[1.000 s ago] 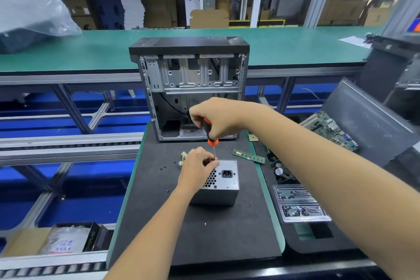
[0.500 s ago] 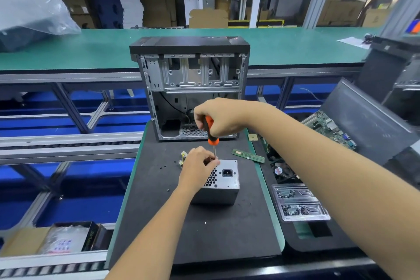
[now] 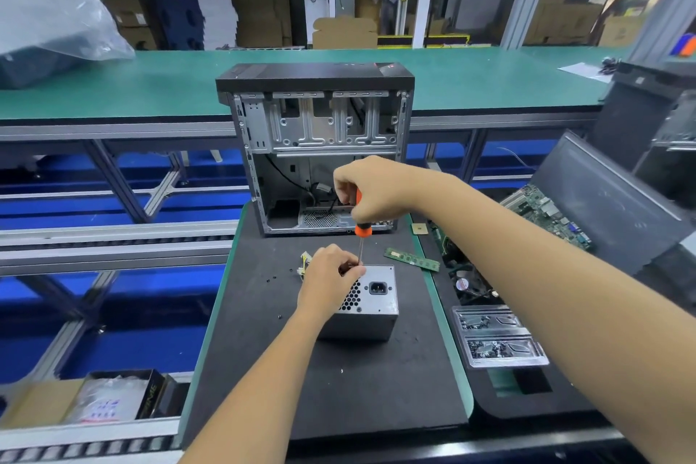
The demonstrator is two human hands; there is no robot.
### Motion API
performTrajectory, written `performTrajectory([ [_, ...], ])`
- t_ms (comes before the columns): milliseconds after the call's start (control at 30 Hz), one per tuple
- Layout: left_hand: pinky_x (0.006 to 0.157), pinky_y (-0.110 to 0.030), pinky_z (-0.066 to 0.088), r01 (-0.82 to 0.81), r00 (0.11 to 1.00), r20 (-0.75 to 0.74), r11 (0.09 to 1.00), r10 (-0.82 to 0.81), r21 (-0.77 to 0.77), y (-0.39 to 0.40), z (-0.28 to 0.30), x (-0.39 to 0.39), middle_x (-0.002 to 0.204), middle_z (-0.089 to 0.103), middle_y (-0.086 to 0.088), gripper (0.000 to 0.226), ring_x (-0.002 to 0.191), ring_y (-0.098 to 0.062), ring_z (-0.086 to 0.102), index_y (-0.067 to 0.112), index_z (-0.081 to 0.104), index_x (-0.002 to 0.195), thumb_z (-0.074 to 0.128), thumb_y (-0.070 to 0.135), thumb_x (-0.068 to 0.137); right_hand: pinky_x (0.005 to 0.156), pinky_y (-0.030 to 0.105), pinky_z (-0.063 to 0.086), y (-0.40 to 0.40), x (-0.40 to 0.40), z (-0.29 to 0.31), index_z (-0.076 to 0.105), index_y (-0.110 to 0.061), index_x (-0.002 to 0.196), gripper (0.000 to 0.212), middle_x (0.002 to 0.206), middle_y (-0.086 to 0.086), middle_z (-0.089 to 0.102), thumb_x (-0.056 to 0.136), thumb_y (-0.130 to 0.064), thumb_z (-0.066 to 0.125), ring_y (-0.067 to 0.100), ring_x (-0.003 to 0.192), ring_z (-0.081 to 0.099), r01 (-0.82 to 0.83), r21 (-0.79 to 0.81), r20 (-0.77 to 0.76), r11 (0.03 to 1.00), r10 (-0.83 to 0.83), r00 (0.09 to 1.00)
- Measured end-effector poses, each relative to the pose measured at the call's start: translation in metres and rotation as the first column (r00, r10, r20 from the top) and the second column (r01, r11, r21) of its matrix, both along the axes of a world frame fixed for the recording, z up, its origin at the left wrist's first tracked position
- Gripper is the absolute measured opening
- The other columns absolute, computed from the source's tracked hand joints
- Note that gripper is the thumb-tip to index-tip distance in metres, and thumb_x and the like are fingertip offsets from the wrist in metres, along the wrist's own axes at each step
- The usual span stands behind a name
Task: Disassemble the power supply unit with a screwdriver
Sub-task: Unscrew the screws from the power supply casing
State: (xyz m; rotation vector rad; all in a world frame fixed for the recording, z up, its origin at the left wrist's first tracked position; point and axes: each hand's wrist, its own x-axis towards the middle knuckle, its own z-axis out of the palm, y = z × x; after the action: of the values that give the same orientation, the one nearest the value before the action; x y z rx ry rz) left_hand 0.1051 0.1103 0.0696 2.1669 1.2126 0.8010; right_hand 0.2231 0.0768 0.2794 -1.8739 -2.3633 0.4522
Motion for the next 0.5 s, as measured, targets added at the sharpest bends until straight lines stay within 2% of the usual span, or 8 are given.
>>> performTrajectory([
  [33, 0.068, -0.021, 0.036, -0.002, 1.0, -0.002, 1.0, 0.002, 0.005, 0.0, 0.0, 0.0, 0.077, 0.056, 0.009, 0.01, 0.081, -0.009, 0.047, 0.026, 0.068, 0.075, 0.069, 0.031, 0.083, 0.066, 0.035, 0.046, 0.001, -0.001, -0.003, 0.054, -0.01, 0.092, 0.014, 0.087, 0.003, 0.058, 0.082, -0.017, 0.057, 0.023, 0.08, 0.054, 0.024, 0.02, 0.014, 1.0, -0.024, 1.0],
  [100, 0.068, -0.021, 0.036, -0.004, 1.0, -0.001, 1.0, 0.004, 0.007, 0.001, -0.001, 0.001, 0.076, 0.055, 0.01, 0.009, 0.081, -0.008, 0.047, 0.026, 0.068, 0.076, 0.069, 0.031, 0.083, 0.061, 0.036, 0.04, 0.003, -0.005, -0.005, 0.045, -0.009, 0.092, 0.017, 0.085, 0.006, 0.048, 0.095, -0.026, 0.043, 0.028, 0.081, 0.048, 0.028, 0.069, 0.269, 0.997, -0.046, 0.962],
  [133, 0.068, -0.02, 0.036, -0.004, 1.0, -0.003, 1.0, 0.004, 0.006, 0.001, -0.001, 0.001, 0.077, 0.054, 0.01, 0.008, 0.081, -0.008, 0.047, 0.026, 0.068, 0.077, 0.069, 0.031, 0.083, 0.06, 0.037, 0.038, 0.005, -0.008, -0.005, 0.045, -0.01, 0.094, 0.015, 0.087, 0.007, 0.045, 0.098, -0.023, 0.038, 0.028, 0.08, 0.046, 0.02, 0.081, 0.411, 0.996, -0.052, 0.91],
  [200, 0.068, -0.019, 0.036, -0.002, 1.0, -0.002, 1.0, 0.002, 0.002, 0.002, -0.002, 0.0, 0.078, 0.054, 0.01, 0.007, 0.082, -0.009, 0.047, 0.027, 0.068, 0.078, 0.069, 0.031, 0.083, 0.061, 0.036, 0.041, 0.008, -0.013, -0.006, 0.048, -0.009, 0.095, 0.009, 0.094, 0.011, 0.05, 0.097, -0.016, 0.041, 0.027, 0.077, 0.048, 0.024, 0.077, 0.489, 0.997, -0.058, 0.87],
  [267, 0.068, -0.016, 0.035, 0.004, 1.0, 0.003, 1.0, -0.004, -0.008, 0.002, -0.002, 0.0, 0.079, 0.055, 0.009, 0.007, 0.083, -0.008, 0.047, 0.027, 0.068, 0.078, 0.069, 0.031, 0.083, 0.055, 0.03, 0.038, 0.008, -0.014, -0.006, 0.047, -0.009, 0.094, 0.009, 0.095, 0.011, 0.055, 0.096, -0.018, 0.046, 0.022, 0.066, 0.048, 0.013, 0.065, 0.425, 0.998, -0.039, 0.904],
  [333, 0.068, -0.012, 0.032, 0.005, 1.0, 0.007, 1.0, -0.005, -0.016, 0.002, -0.002, 0.0, 0.081, 0.056, 0.009, 0.006, 0.084, -0.006, 0.046, 0.027, 0.068, 0.078, 0.069, 0.032, 0.083, 0.056, 0.031, 0.039, 0.007, -0.013, -0.001, 0.049, -0.011, 0.096, 0.011, 0.092, 0.006, 0.057, 0.091, -0.019, 0.053, 0.021, 0.07, 0.051, -0.027, 0.054, 0.287, 0.998, 0.01, 0.958],
  [400, 0.067, -0.012, 0.032, 0.001, 1.0, 0.006, 1.0, -0.001, -0.018, 0.002, -0.002, 0.0, 0.081, 0.056, 0.01, 0.007, 0.084, -0.004, 0.045, 0.028, 0.068, 0.078, 0.069, 0.032, 0.083, 0.059, 0.028, 0.041, 0.005, -0.013, 0.005, 0.054, -0.013, 0.097, 0.016, 0.087, -0.003, 0.054, 0.082, -0.01, 0.058, 0.017, 0.076, 0.05, -0.085, -0.011, 0.175, 0.996, 0.086, 0.981],
  [500, 0.067, -0.012, 0.031, -0.001, 1.0, 0.001, 1.0, 0.001, -0.026, 0.002, -0.002, 0.001, 0.081, 0.056, 0.01, 0.007, 0.084, -0.004, 0.045, 0.03, 0.067, 0.077, 0.068, 0.033, 0.083, 0.055, 0.026, 0.038, 0.003, -0.013, 0.002, 0.057, -0.011, 0.095, 0.02, 0.084, -0.003, 0.055, 0.075, -0.006, 0.058, 0.017, 0.074, 0.049, -0.069, -0.053, 0.103, 0.996, 0.074, 0.992],
])
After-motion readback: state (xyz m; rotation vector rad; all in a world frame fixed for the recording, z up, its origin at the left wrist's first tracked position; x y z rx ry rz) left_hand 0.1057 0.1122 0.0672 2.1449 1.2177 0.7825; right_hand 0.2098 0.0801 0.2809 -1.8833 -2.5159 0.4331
